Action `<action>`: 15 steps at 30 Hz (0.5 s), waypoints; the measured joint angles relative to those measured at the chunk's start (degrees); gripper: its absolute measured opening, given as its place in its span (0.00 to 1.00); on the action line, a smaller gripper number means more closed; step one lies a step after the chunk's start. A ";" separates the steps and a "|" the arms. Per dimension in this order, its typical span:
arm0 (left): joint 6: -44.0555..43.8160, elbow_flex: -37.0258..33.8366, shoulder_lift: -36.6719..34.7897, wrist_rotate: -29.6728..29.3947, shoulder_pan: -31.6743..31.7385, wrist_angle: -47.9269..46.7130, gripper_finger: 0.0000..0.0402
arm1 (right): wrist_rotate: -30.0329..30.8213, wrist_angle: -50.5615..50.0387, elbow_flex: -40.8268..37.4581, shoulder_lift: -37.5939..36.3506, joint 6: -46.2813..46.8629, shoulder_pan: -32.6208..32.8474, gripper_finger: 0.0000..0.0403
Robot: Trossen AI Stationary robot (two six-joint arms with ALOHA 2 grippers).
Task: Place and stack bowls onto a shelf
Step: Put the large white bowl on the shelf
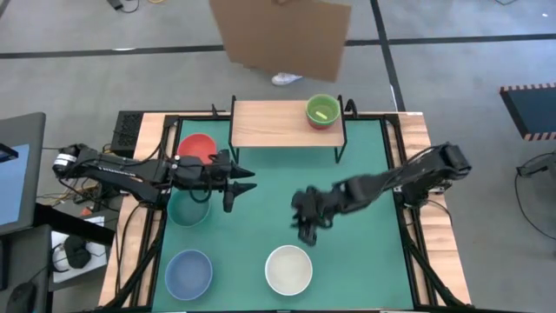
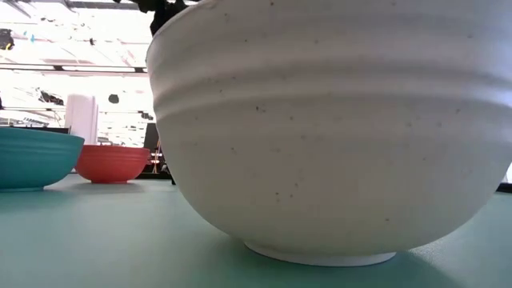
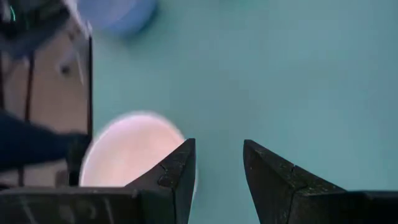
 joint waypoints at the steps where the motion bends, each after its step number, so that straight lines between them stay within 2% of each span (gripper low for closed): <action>1: -0.03 0.00 0.00 -0.01 -0.31 -0.06 0.41 | 0.00 0.30 -0.02 1.54 -0.43 1.32 0.40; 5: -0.30 0.00 0.00 -0.46 -1.19 -0.61 0.41 | -0.50 2.91 -0.02 6.61 1.02 4.42 0.40; 15: -0.84 0.00 0.00 -0.22 -2.86 -3.45 0.41 | -3.64 5.16 -0.09 14.60 3.15 7.01 0.40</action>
